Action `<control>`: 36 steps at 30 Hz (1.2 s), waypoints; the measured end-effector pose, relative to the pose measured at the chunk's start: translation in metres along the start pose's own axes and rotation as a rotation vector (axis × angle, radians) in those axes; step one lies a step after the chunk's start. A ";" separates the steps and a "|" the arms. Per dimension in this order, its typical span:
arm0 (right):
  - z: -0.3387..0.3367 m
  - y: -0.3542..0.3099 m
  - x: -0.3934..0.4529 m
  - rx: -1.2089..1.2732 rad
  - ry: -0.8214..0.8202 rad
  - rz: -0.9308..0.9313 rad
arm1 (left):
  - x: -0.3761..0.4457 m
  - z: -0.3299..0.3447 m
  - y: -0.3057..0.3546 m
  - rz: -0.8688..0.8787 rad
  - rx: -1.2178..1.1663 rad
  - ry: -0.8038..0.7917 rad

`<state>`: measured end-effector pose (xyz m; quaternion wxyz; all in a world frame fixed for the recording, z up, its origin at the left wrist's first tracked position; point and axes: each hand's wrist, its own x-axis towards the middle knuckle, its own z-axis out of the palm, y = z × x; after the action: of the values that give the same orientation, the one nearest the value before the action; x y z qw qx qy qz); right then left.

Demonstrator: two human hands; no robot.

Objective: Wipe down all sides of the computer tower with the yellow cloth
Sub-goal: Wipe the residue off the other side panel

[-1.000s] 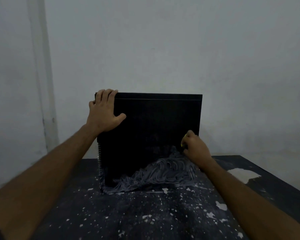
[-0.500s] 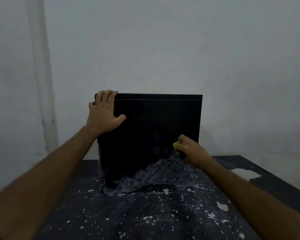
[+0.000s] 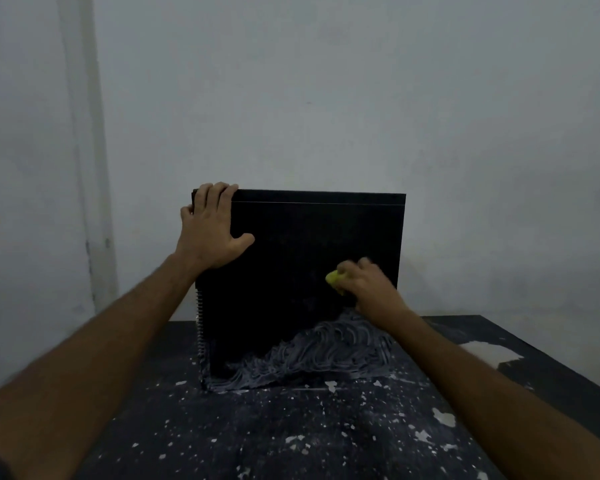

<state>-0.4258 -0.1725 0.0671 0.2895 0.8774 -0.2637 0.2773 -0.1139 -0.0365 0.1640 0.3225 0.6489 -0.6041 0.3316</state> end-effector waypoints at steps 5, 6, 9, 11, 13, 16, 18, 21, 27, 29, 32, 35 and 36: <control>-0.008 0.000 0.009 -0.015 0.006 0.110 | 0.001 -0.001 -0.002 0.003 -0.005 0.001; -0.009 -0.003 0.012 0.014 0.062 0.154 | 0.001 0.000 -0.001 0.001 -0.006 0.003; 0.001 -0.018 0.011 -0.073 -0.046 -0.140 | 0.000 0.000 -0.002 0.005 -0.007 -0.009; -0.001 -0.017 0.010 -0.186 -0.125 -0.204 | 0.001 -0.001 -0.003 0.014 -0.005 -0.015; -0.006 -0.014 0.016 -0.177 -0.012 -0.008 | 0.001 0.000 -0.003 0.009 -0.003 -0.010; -0.006 -0.031 0.020 -0.115 0.124 0.042 | 0.000 0.002 -0.002 0.000 -0.004 0.000; 0.007 -0.040 0.012 -0.196 0.013 -0.255 | 0.000 0.000 -0.002 0.011 -0.004 -0.011; -0.002 -0.037 0.023 -0.219 -0.006 -0.118 | 0.000 0.000 -0.003 0.009 -0.005 -0.017; 0.001 -0.053 0.040 -0.148 -0.035 -0.381 | 0.001 0.001 -0.001 -0.006 -0.004 -0.037; -0.003 -0.048 0.039 -0.191 -0.070 -0.422 | 0.001 -0.001 -0.002 0.007 0.000 -0.050; -0.010 -0.053 0.048 -0.111 0.088 -0.112 | 0.001 -0.001 0.000 -0.006 0.006 -0.044; 0.010 -0.071 0.039 -0.109 0.089 -0.286 | 0.000 0.000 -0.001 -0.005 0.004 -0.049; 0.017 -0.071 0.032 -0.147 0.028 -0.409 | 0.000 -0.002 -0.003 0.007 0.003 -0.052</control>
<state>-0.3529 -0.1440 0.0500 0.4067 0.8851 -0.0956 0.2049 -0.1106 -0.0351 0.1651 0.3048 0.6557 -0.6140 0.3166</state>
